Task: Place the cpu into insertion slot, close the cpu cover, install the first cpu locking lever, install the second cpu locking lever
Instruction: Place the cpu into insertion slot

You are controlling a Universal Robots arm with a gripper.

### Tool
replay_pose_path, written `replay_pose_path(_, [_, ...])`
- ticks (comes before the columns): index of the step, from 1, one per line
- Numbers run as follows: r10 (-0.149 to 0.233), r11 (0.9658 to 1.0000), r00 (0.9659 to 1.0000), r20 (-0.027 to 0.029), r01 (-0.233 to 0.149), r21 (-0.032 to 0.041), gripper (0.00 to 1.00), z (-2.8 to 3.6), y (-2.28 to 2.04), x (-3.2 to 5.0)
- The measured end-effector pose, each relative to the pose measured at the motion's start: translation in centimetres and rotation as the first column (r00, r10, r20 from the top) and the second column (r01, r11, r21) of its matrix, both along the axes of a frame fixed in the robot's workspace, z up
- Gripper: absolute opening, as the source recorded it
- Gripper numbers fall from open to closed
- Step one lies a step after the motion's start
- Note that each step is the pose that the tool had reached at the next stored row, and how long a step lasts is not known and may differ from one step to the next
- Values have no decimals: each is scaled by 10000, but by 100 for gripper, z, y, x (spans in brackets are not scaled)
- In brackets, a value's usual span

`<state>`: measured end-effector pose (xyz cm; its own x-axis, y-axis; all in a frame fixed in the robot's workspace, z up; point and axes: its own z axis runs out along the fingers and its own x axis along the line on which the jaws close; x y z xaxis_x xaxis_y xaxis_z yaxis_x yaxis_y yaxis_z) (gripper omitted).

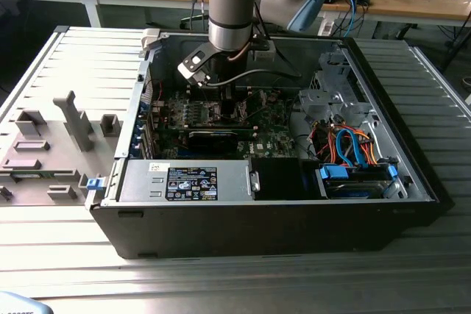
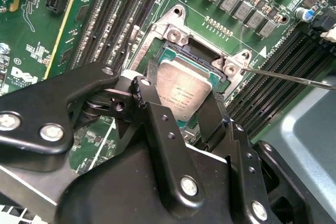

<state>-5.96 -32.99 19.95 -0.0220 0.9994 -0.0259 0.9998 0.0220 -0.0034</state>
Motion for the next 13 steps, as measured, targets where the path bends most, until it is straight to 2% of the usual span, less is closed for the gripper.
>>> replay_pose_path(8, [-8, 10000, 10000, 3, 8, 4, 54, -5, 1, 0])
replay_pose_path(9, [-9, 10000, 10000, 3, 9, 4, 56, -5, 1, 0])
replay_pose_path(10, [-9, 10000, 10000, 2, 9, 3, 62, -5, 1, 0])
replay_pose_path(13, [-9, 10000, 10000, 0, 9, 2, 62, -4, 1, -1])
